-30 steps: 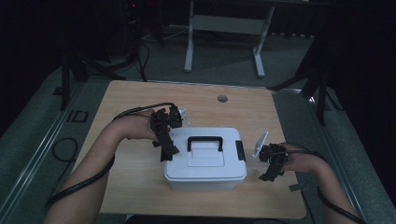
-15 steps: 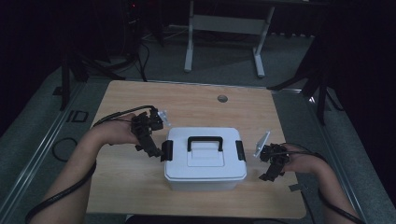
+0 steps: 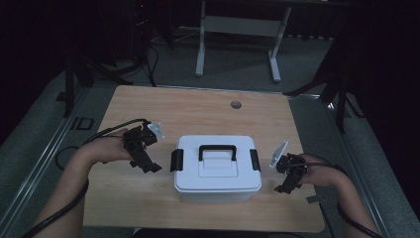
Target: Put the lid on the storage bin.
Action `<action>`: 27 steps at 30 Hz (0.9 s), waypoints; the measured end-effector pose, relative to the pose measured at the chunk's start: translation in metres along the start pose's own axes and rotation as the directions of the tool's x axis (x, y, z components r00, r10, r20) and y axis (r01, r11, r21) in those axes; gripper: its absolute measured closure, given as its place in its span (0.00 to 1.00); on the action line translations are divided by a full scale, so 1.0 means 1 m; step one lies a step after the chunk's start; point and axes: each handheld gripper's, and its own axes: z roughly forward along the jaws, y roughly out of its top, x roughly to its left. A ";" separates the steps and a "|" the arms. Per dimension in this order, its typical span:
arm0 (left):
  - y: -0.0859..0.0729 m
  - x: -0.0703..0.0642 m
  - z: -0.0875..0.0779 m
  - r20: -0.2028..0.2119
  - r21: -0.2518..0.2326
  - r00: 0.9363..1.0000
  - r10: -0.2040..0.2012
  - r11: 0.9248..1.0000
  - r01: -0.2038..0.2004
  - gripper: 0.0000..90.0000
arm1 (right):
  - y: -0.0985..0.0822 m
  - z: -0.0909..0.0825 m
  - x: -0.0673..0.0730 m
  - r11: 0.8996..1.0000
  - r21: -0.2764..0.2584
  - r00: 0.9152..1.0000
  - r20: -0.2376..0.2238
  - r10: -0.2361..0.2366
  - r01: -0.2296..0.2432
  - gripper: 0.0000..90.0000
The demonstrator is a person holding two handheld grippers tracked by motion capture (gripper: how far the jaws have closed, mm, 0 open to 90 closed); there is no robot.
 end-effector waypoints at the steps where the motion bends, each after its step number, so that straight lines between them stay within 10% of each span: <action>1: -0.004 0.001 0.002 0.004 0.005 1.000 -0.009 1.000 0.009 0.02 | -0.001 0.000 0.000 1.000 -0.007 1.000 0.002 -0.001 0.001 0.16; 27: -0.064 -0.001 0.054 0.041 0.013 0.997 -0.070 0.998 0.069 0.02 | -0.015 0.007 0.003 0.996 -0.083 0.999 0.008 0.040 -0.039 0.16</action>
